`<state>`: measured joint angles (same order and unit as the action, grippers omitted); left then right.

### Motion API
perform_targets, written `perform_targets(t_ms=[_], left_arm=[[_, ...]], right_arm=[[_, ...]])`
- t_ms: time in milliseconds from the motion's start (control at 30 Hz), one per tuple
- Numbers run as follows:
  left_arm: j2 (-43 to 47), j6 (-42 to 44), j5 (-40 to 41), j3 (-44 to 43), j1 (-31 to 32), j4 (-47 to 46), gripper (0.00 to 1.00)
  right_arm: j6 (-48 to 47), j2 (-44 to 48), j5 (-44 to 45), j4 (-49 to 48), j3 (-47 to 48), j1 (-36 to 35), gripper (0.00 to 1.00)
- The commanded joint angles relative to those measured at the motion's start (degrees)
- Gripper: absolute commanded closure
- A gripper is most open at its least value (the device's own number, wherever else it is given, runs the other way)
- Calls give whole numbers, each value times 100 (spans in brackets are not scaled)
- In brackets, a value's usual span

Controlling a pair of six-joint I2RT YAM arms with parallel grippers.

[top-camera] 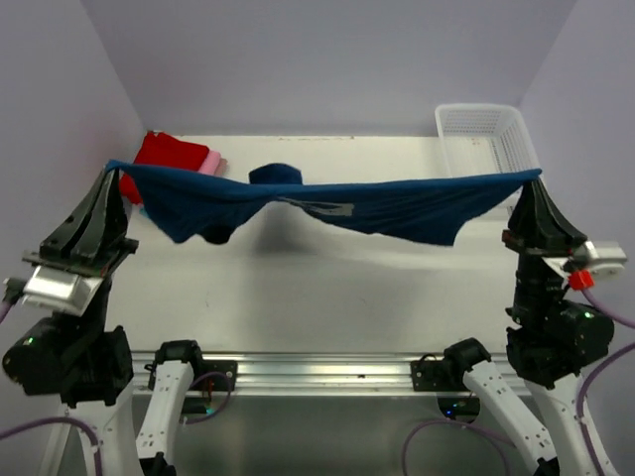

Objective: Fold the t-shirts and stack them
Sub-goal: Flatten out the tshirt

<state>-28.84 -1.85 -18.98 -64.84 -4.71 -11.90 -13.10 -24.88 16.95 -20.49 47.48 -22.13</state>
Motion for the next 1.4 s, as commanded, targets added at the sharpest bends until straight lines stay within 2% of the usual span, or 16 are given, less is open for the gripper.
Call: perform_targets(t_ms=[0, 133, 167, 300, 467, 567, 667, 767, 1000, 1133, 1367], left_arm=[[1, 80, -210, -371, 49, 496, 100], [-244, 9, -36, 172, 58, 67, 100], [-323, -8, 26, 347, 58, -57, 100], [-1024, -140, 184, 1121, 58, -453, 100], [-2089, 26, 500, 1789, 58, -1076, 100], [-2958, 18, 633, 2115, 49, -1499, 100], [-4186, -140, 502, 2195, -12, -1903, 100], [-4918, -263, 457, 2081, -100, -2211, 100], [-6667, -395, 281, 1379, -153, -2440, 100], [-7161, -545, 185, 991, -153, -2668, 100], [-7829, -685, -17, -219, -153, -2379, 100]], right_arm=[[-289, 247, -192, 361, 279, -2, 100], [-438, -366, 439, 125, 78, -2, 100], [-456, -559, 858, -32, -36, -2, 100], [-483, -1894, 1670, -542, -441, -2, 100], [281, -3723, 1733, -640, -582, -2, 100], [492, -4821, 1724, -729, -478, 60, 100], [747, -5874, 1601, -877, -214, 209, 100], [915, -6823, 1522, -913, 76, 262, 100], [985, -8302, 1425, -1010, 1173, 350, 100], [950, -8717, 1373, -878, 1772, 551, 100], [774, -9271, 1241, -281, 2958, 921, 100]])
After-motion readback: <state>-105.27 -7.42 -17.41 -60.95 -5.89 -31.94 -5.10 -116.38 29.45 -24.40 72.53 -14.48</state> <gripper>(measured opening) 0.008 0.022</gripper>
